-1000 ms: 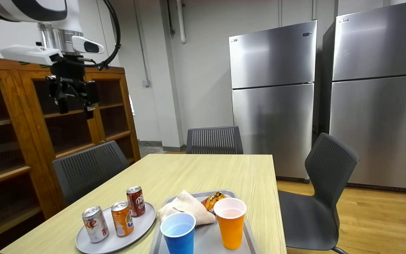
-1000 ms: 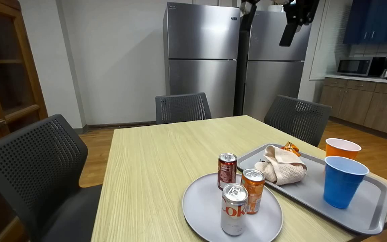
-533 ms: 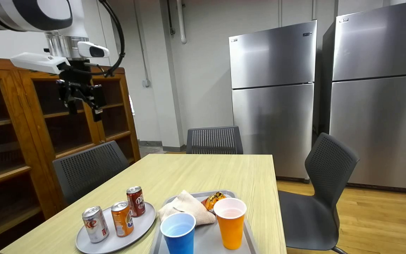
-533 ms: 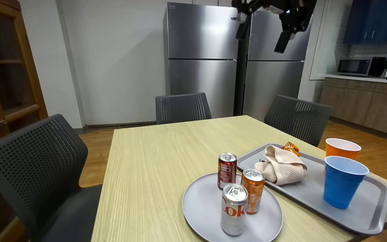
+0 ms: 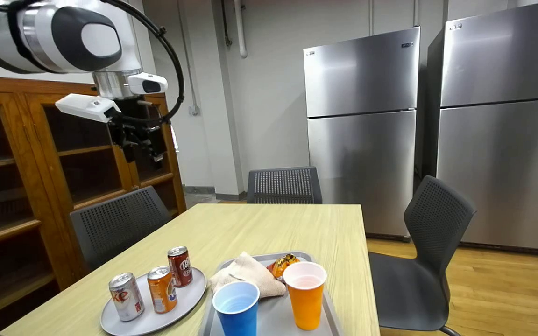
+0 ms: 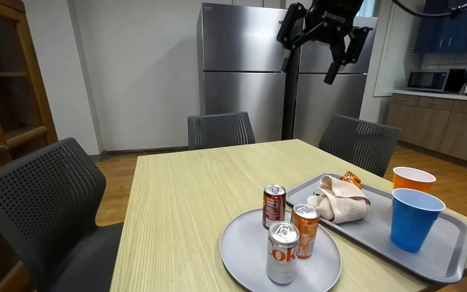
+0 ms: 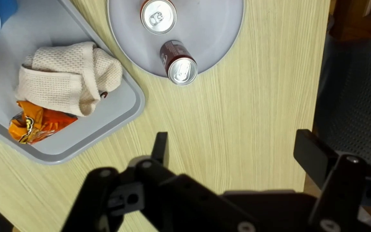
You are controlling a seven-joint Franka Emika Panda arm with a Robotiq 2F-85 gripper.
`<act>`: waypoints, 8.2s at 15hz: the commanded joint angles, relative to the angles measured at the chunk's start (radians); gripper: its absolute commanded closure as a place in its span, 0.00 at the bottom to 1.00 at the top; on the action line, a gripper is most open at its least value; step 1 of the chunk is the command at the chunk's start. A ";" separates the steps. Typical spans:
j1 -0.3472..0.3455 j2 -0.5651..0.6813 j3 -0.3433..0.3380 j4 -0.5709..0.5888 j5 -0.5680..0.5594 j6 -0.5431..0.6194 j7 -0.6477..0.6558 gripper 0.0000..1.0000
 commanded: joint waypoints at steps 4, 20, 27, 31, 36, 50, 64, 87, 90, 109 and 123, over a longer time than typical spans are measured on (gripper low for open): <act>-0.070 0.126 0.036 0.014 -0.108 0.129 0.150 0.00; -0.124 0.346 0.011 0.035 -0.341 0.223 0.454 0.00; -0.117 0.448 -0.047 0.068 -0.437 0.235 0.550 0.00; -0.106 0.514 -0.090 0.097 -0.496 0.237 0.615 0.00; -0.082 0.609 -0.145 0.146 -0.553 0.239 0.691 0.00; 0.026 0.829 -0.268 0.257 -0.535 0.230 0.757 0.00; 0.076 0.985 -0.333 0.334 -0.511 0.214 0.767 0.00; 0.077 0.714 -0.312 0.255 -0.474 0.197 0.780 0.98; 0.076 0.671 -0.281 0.266 -0.469 0.198 0.794 0.98; 0.129 0.773 -0.144 0.559 -0.467 0.219 0.866 0.98; 0.188 0.966 -0.185 0.763 -0.462 0.206 0.856 0.98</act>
